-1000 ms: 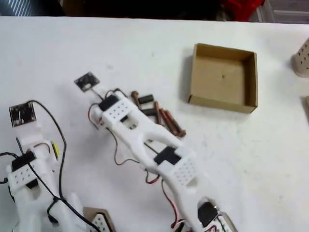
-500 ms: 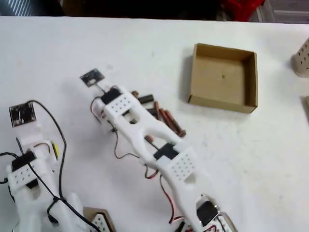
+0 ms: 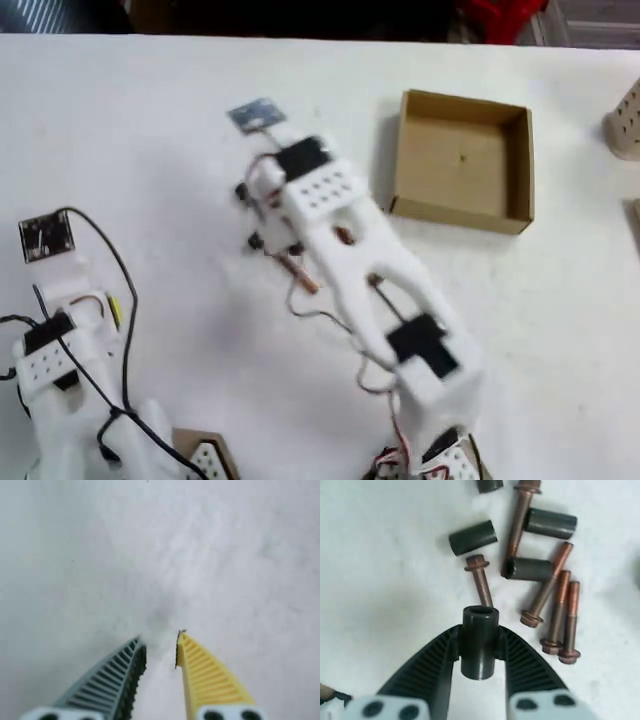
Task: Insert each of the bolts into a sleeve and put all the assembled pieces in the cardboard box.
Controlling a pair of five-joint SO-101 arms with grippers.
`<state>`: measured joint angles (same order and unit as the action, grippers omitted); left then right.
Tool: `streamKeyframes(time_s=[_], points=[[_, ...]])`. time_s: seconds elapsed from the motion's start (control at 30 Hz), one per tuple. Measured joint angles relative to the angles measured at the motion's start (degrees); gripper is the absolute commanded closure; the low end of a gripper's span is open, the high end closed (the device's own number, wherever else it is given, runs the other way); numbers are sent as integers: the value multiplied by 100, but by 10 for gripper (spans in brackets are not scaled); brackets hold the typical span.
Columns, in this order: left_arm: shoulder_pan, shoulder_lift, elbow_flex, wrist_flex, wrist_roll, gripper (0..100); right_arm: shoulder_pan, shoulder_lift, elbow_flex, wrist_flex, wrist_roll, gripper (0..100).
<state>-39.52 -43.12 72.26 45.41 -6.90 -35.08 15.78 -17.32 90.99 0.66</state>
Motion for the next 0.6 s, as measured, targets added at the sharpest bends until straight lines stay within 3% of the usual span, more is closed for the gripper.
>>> streamKeyframes(time_s=[0.3, 0.43, 0.6], points=[[440, 0, -9, 0, 0, 875, 1292, -2892, 3657, -1336, 993, 981], [1222, 62, -360, 53, 53, 872, 1723, -4009, 5415, -2119, 1415, 981], [2549, 62, -1020, 888, 536, 872, 2040, -5073, 6998, -2743, 1644, 981]])
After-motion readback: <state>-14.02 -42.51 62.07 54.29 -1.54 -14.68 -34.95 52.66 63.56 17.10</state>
